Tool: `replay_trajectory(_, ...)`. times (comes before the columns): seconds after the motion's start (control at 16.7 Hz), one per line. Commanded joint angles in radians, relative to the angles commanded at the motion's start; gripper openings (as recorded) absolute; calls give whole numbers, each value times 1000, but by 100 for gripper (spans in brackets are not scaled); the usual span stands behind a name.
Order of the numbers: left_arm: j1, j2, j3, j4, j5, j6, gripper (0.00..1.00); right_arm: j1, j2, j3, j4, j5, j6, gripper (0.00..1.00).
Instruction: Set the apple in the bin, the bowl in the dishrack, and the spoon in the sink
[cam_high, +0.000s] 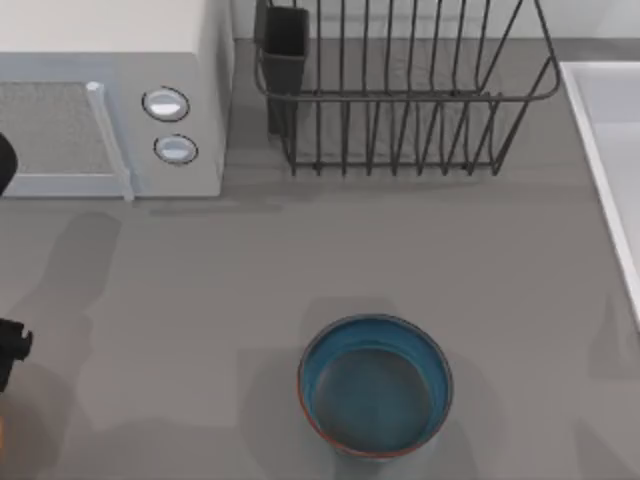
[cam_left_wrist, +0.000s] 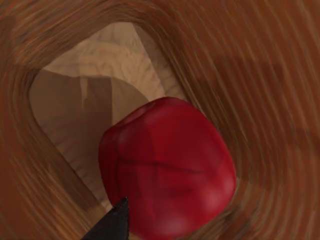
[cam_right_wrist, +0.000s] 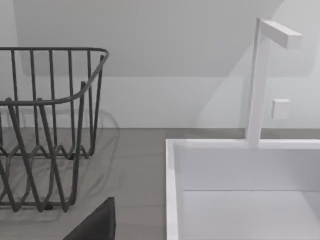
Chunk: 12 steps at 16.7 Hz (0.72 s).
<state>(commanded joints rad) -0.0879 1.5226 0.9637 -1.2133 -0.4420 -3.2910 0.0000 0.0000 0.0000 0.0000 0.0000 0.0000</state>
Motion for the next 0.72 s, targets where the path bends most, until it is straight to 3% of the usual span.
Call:
replay_trajectory(0.36, -2, -87, -5, 31, 18, 94, 100, 0, 0, 0, 0, 0, 0, 100)
replay_trajectory(0.72, 2, -422, -63, 183, 100, 551, 100, 0, 0, 0, 0, 0, 0, 100)
